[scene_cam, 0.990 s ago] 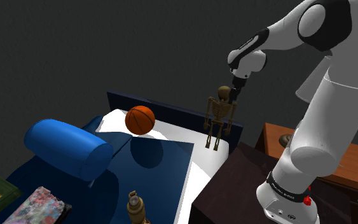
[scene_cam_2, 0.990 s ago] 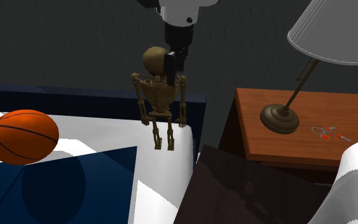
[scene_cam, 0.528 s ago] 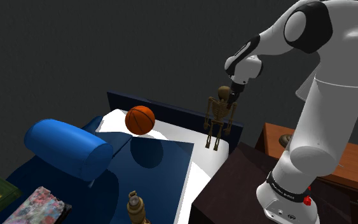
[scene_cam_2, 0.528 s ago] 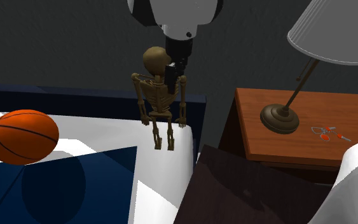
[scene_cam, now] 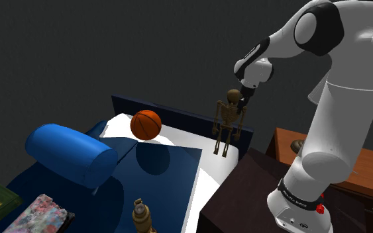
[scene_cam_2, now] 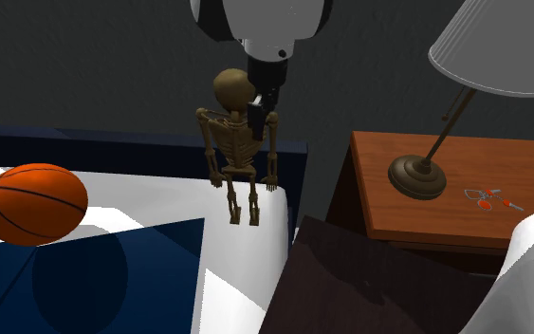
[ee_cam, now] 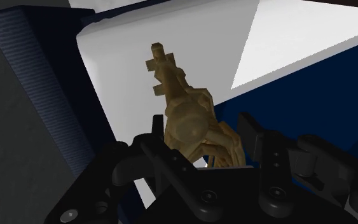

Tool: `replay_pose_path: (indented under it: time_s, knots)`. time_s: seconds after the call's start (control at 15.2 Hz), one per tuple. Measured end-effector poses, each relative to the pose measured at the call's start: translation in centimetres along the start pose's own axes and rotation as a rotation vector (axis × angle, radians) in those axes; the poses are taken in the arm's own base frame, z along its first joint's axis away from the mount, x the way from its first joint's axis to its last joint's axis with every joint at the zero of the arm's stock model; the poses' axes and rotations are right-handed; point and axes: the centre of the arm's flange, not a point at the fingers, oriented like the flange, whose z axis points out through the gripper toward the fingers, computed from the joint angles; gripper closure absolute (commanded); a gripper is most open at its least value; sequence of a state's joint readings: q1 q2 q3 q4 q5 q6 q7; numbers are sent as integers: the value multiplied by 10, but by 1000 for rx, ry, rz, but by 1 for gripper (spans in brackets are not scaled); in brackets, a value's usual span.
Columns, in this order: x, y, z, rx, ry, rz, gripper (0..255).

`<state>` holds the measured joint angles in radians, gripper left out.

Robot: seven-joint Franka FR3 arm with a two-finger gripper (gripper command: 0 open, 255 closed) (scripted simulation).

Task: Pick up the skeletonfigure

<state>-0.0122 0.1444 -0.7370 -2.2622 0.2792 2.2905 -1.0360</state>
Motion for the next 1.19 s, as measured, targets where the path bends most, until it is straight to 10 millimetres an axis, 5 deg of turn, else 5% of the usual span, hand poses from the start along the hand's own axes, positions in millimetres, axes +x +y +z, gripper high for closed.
replay_pose_path:
  time_s: [0.33, 1.19]
  knots:
    - [0, -3, -5, 2, -4, 1, 255]
    - [4, -11, -71, 2, -5, 1, 255]
